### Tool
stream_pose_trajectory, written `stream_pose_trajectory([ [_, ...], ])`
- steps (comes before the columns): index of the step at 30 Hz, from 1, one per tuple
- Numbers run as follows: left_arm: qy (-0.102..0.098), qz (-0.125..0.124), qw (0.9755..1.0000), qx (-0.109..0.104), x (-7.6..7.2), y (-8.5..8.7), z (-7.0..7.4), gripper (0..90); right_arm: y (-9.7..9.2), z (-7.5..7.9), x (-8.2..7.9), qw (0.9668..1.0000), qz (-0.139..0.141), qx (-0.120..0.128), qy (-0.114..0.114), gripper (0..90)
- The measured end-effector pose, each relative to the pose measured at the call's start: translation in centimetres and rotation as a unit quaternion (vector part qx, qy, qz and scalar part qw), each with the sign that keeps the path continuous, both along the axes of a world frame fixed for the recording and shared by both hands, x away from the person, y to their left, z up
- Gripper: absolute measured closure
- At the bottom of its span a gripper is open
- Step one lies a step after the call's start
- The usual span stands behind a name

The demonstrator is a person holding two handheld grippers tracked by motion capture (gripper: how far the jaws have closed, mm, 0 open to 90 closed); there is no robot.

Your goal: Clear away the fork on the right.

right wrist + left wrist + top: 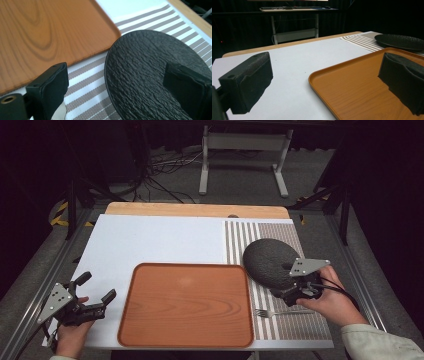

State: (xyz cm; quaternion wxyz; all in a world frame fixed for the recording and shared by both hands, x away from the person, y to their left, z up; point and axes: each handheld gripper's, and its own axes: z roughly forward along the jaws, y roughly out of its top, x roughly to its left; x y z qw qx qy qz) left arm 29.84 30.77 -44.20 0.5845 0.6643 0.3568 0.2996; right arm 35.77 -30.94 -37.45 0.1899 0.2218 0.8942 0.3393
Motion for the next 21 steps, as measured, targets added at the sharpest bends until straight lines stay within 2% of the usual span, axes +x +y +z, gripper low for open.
stream_pose_trajectory([
  [4, 0.001, 0.000, 1.0000, 0.000, 0.01, 0.02, -0.01, 0.1, 0.24, -0.09, 0.05, 0.9997, 0.009, -0.018, 0.012, 7.1],
  [9, -0.001, 0.000, 1.0000, 0.000, -0.02, 0.02, 0.03, 0.2, 0.60, -0.21, 0.15, 0.9975, 0.024, -0.054, 0.038, 7.3],
  [13, -0.001, 0.001, 1.0000, 0.001, -0.04, -0.01, 0.04, 0.2, 0.73, -0.22, 0.20, 0.9947, 0.036, -0.080, 0.054, 10.0],
  [21, -0.001, 0.001, 1.0000, 0.001, -0.03, 0.00, 0.05, 0.1, 0.76, -0.40, 0.19, 0.9895, 0.048, -0.113, 0.076, 10.6],
])
